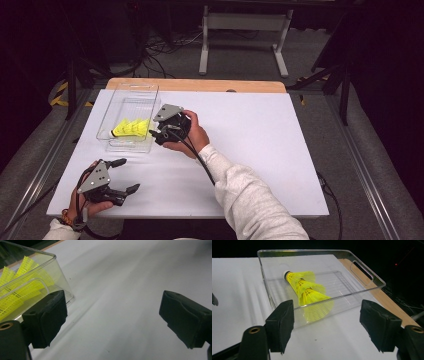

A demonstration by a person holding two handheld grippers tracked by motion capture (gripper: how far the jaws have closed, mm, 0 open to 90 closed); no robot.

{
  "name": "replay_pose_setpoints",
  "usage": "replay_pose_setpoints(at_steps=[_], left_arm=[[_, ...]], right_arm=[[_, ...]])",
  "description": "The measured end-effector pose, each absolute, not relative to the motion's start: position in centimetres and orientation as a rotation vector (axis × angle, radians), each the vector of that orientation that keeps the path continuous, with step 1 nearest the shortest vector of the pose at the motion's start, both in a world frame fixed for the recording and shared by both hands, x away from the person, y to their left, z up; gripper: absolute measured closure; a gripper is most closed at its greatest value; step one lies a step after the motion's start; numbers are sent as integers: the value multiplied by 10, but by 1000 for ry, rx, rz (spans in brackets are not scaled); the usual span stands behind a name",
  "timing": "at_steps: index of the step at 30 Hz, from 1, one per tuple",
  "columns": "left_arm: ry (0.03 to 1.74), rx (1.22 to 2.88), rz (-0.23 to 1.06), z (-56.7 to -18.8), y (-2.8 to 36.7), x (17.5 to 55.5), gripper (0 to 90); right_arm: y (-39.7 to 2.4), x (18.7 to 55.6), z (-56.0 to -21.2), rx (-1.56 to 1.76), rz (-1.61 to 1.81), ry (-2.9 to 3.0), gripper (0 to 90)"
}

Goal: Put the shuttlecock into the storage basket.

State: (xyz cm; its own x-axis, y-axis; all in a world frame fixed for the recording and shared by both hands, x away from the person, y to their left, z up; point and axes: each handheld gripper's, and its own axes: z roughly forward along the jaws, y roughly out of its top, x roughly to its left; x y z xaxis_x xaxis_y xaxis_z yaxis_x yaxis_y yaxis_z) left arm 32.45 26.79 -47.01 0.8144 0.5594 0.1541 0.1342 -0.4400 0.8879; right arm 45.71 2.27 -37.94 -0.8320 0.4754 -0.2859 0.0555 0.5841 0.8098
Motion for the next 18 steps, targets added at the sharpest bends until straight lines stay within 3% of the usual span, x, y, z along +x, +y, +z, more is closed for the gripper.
replay_pose_setpoints(at_steps=[12, 18], left_arm=[[513, 2001, 529, -470, 268, 324, 89], [514, 2002, 529, -470, 268, 324, 89]], right_arm=[[16, 457, -380, 433, 1176, 2338, 236], [13, 457, -382, 445, 1161, 2337, 168]])
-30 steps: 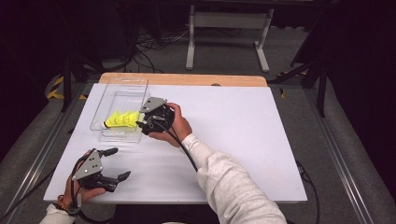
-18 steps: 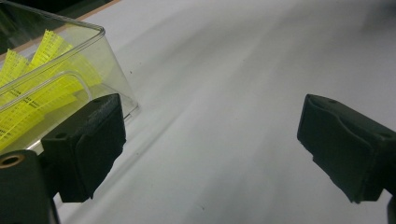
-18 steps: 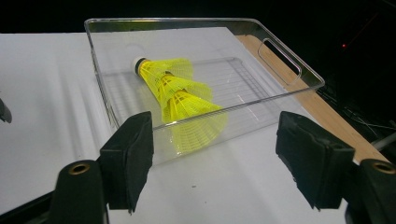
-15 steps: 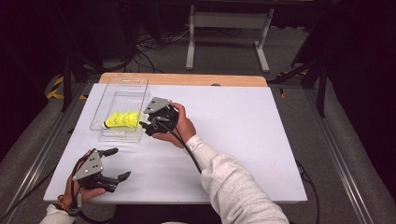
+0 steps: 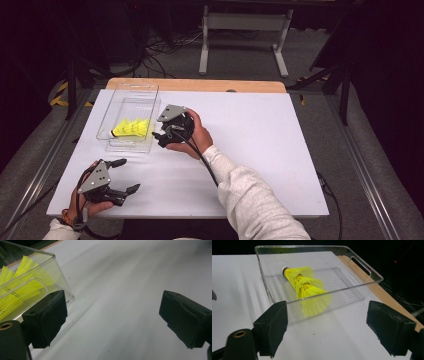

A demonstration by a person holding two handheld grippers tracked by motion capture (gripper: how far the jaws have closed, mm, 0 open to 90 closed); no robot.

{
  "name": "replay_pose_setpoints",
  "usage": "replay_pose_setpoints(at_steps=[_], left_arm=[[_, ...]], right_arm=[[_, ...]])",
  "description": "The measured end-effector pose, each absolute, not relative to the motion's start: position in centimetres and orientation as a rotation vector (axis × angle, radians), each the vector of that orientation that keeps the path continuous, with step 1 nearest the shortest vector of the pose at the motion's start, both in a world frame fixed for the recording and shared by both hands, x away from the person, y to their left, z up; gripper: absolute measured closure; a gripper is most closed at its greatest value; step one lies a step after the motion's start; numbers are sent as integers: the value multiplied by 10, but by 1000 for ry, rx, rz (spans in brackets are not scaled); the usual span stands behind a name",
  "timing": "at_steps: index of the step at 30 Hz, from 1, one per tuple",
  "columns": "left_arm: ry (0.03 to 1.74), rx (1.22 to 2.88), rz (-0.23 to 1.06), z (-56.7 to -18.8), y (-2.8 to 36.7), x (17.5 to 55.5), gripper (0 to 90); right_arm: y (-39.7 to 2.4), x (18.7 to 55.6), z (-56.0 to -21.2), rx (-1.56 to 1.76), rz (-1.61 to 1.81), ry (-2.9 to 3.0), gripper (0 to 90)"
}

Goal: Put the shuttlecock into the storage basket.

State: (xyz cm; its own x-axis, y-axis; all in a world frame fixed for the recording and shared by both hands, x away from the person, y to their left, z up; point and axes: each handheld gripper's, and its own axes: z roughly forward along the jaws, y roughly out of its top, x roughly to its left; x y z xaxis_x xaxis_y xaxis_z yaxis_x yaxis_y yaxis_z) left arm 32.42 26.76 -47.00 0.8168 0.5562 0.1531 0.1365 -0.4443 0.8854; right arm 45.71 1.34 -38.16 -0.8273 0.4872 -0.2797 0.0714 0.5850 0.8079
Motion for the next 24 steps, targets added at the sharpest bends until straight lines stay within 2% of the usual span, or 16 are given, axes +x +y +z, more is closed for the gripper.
replay_pose_setpoints(at_steps=[13, 24], left_arm=[[515, 2001, 533, -471, 267, 325, 89], [517, 2004, 535, -471, 268, 325, 89]], right_arm=[[-5, 457, -381, 460, 1230, 2310, 80], [-15, 452, -375, 458, 1200, 2265, 84]])
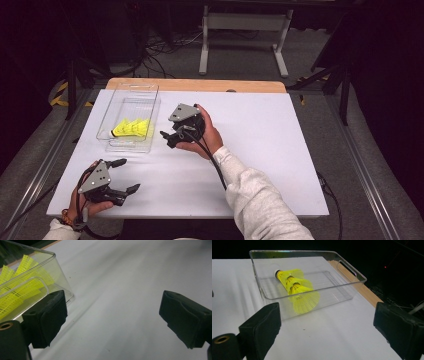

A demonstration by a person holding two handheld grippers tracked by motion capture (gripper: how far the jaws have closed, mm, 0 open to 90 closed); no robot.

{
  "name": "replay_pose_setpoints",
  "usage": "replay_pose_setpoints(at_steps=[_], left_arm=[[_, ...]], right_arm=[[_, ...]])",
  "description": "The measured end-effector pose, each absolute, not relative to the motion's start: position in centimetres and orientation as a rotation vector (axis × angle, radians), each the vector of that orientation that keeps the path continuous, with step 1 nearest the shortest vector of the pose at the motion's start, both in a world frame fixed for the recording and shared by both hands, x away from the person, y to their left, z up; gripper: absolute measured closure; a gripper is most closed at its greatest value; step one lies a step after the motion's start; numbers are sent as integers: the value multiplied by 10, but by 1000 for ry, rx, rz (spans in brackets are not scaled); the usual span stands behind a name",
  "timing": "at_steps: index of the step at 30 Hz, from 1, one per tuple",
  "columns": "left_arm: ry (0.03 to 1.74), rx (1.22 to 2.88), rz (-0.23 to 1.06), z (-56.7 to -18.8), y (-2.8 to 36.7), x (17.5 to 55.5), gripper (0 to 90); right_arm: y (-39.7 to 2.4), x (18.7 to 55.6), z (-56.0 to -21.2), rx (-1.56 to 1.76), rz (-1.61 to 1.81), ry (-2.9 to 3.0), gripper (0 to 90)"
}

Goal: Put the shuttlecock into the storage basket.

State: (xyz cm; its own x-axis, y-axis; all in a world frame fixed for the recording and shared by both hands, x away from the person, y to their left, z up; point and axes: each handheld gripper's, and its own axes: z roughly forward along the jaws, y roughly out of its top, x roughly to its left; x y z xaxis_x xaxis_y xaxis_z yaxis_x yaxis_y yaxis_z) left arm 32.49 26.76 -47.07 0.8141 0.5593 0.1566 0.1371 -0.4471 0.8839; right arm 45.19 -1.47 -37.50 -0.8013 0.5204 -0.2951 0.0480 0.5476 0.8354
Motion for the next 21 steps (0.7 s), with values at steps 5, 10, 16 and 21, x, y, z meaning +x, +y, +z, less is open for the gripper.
replay_pose_setpoints(at_steps=[5, 10, 16, 21], left_arm=[[518, 2003, 536, -471, 268, 325, 89], [519, 2003, 538, -471, 268, 325, 89], [519, 2004, 540, -471, 268, 325, 89], [520, 2004, 542, -470, 267, 325, 89]], right_arm=[[-20, 451, -373, 462, 1181, 2247, 79], [-26, 450, -371, 463, 1164, 2232, 79], [-32, 448, -370, 464, 1153, 2214, 82], [-39, 447, -367, 473, 1144, 2200, 84]])
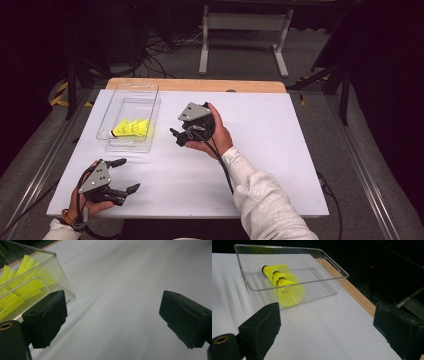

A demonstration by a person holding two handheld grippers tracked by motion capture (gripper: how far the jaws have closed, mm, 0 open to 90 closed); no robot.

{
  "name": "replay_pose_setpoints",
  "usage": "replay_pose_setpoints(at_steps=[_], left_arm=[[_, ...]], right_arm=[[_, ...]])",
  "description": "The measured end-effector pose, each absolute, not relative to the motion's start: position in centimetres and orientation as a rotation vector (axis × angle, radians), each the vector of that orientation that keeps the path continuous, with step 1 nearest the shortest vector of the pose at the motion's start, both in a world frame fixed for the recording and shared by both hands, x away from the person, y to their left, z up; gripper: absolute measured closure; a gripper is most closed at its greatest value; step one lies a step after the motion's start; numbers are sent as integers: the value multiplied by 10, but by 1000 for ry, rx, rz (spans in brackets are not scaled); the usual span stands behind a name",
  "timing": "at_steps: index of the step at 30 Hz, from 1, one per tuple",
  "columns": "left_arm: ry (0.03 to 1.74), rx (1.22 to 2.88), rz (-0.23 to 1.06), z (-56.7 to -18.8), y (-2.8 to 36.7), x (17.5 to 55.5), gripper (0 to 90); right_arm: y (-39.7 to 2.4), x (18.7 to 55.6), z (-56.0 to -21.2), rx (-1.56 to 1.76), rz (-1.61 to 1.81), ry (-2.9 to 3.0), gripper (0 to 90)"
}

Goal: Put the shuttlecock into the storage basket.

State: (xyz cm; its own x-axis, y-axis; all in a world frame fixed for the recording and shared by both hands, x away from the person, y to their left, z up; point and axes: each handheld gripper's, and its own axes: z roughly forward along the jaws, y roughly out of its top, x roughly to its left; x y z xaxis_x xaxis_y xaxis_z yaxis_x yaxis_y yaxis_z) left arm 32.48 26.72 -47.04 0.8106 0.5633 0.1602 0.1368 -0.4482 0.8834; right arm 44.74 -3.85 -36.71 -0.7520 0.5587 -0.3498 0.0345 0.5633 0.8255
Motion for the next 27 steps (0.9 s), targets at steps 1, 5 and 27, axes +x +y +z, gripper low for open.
replay_pose_setpoints(at_steps=[1, 5, 27], left_arm=[[520, 2004, 543, -470, 267, 325, 89], [520, 2005, 548, -470, 268, 324, 89], [528, 2007, 556, -470, 268, 325, 89]], right_arm=[[-40, 447, -367, 473, 1140, 2199, 84], [-45, 446, -365, 474, 1114, 2190, 84], [-76, 436, -362, 491, 1060, 2139, 85]])
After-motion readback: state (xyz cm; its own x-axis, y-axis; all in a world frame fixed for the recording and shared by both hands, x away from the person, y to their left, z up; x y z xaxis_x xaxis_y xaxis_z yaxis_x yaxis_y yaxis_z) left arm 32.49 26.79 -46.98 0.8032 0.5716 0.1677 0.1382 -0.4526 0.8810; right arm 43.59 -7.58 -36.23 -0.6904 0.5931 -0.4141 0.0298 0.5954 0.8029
